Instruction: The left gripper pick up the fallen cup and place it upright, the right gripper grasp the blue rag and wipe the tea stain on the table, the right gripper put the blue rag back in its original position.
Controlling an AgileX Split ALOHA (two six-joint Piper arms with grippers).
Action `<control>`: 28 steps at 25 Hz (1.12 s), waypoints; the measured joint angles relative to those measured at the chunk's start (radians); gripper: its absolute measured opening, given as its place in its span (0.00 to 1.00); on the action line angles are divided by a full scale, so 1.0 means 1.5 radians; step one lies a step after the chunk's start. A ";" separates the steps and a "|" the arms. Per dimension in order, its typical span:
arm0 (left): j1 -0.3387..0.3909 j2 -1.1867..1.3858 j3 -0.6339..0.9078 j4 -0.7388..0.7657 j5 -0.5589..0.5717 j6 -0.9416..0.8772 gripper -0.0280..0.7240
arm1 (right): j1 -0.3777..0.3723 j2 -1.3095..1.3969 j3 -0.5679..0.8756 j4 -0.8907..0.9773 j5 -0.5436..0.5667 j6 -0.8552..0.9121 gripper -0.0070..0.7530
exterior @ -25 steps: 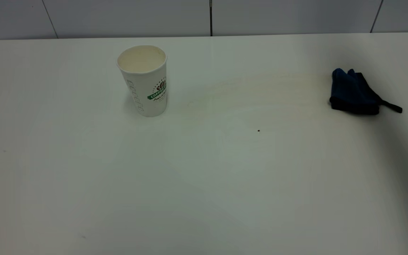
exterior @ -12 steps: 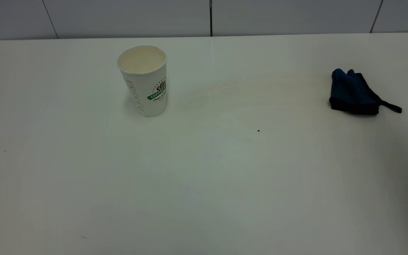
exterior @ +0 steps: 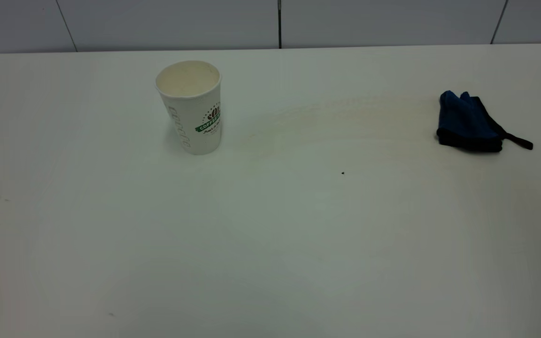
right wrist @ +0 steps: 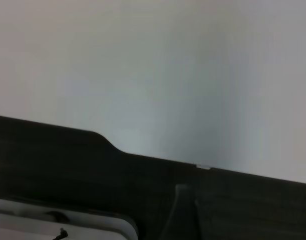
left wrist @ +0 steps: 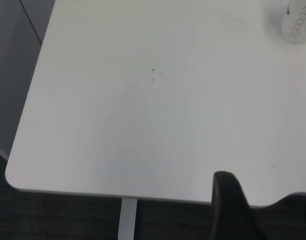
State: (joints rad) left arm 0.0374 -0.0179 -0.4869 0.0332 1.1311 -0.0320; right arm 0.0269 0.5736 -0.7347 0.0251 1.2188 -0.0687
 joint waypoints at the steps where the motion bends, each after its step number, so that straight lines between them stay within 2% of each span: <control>1: 0.000 0.000 0.000 0.000 0.000 0.000 0.57 | 0.000 -0.026 0.023 0.000 -0.001 0.002 0.95; 11: 0.000 0.000 0.000 0.000 0.000 0.000 0.57 | -0.001 -0.152 0.169 0.000 -0.066 0.032 0.93; 22: 0.000 0.000 0.000 0.000 0.000 0.000 0.57 | -0.001 -0.199 0.178 -0.003 -0.075 0.040 0.88; 28: 0.000 0.000 0.000 0.000 0.000 0.000 0.57 | -0.001 -0.199 0.178 -0.005 -0.075 0.040 0.73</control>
State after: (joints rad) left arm 0.0374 -0.0179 -0.4869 0.0332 1.1311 -0.0320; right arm 0.0253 0.2747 -0.4679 0.0180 1.1067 -0.0085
